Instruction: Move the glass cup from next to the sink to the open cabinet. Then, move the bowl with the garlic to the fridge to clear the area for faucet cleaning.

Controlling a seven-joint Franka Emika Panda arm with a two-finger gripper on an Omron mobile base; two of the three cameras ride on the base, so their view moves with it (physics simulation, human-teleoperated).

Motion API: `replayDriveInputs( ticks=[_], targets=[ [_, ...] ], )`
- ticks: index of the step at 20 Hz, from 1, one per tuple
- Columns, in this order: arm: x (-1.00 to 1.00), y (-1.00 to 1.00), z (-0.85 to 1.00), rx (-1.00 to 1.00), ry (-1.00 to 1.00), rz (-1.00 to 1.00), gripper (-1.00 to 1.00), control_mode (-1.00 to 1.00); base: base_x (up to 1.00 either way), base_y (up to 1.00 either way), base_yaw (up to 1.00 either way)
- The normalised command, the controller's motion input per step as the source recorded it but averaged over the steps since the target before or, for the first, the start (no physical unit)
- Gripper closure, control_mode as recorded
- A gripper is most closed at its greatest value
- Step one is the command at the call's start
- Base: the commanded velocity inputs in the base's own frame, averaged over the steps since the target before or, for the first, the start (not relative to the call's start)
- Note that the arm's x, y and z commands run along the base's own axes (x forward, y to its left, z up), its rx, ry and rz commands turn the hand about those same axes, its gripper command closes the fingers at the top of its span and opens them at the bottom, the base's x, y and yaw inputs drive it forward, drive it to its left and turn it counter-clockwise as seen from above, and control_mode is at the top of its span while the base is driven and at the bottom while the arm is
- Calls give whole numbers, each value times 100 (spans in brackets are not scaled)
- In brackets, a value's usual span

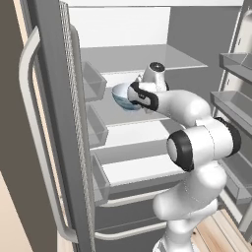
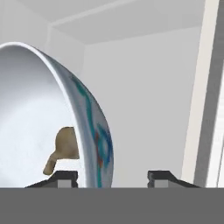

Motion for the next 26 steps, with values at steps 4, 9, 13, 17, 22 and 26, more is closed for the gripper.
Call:
replayDriveInputs(
  ticks=[4,9,13,17,22,26],
  targets=[
    [-100,0,0,1,-9,0,-100,-100,0,0,0],
    [-100,0,4,2,-12,-1,-100,-100,0,0,0],
    [-100,0,53,3,-16,-7,-100,-100,0,0,0],
    [-100,0,54,0,-25,-10,-100,-100,0,0,0],
    [-80,1,31,0,-20,-8,-100,100,-20,0,-3],
    [0,0,0,0,0,0,-100,100,-100,0,-20]
  ],
)
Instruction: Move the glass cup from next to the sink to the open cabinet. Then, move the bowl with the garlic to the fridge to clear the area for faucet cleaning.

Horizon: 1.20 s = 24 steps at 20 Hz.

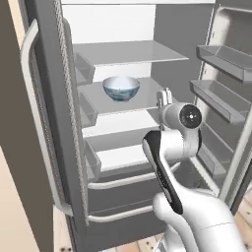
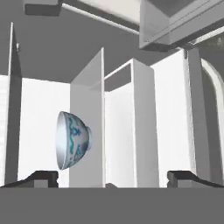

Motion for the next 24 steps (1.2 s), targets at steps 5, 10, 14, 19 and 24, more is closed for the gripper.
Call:
replayDriveInputs(
  ticks=[5,10,14,19,24],
  targets=[
    [0,0,0,0,0,0,-100,100,-100,0,-20],
    [0,0,0,0,0,0,-100,100,-100,-1,-22],
    [0,0,0,0,0,0,-100,100,-100,0,-35],
    [0,0,0,0,0,0,-100,100,-100,0,-61],
    [0,0,0,0,0,0,-100,100,-61,13,-95]
  ],
)
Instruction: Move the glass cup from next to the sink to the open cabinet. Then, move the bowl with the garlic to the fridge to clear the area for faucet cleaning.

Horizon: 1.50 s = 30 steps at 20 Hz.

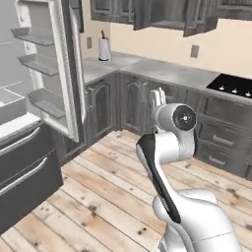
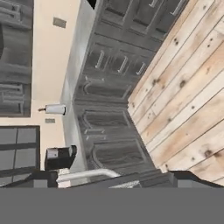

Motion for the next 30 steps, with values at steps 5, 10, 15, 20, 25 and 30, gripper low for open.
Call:
replayDriveInputs(
  ticks=[5,10,15,20,25,30],
  targets=[
    [0,0,0,0,0,0,-100,100,-15,-26,-92],
    [0,0,0,0,0,0,-100,100,0,-56,-92],
    [0,0,0,0,0,0,-100,100,2,-64,-89],
    [0,0,0,0,0,0,-100,100,81,-45,-57],
    [0,0,0,0,0,0,-100,100,100,-19,-24],
    [0,0,0,0,0,0,-100,100,85,21,-55]
  ],
)
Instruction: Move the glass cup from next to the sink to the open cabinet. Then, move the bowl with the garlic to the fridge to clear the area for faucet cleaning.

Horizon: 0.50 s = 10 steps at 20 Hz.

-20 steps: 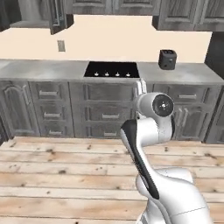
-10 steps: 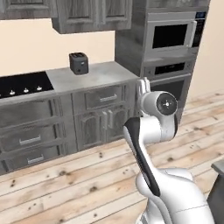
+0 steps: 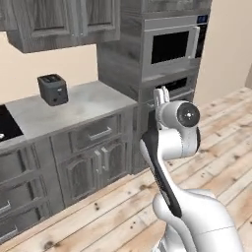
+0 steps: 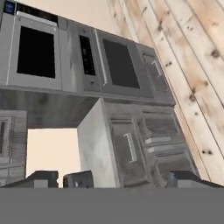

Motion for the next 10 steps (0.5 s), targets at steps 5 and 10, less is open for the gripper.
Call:
replayDriveInputs(
  ticks=[5,10],
  targets=[
    [0,0,0,0,0,0,-100,100,32,2,-84],
    [0,0,0,0,0,0,-100,100,34,0,-82]
  ],
)
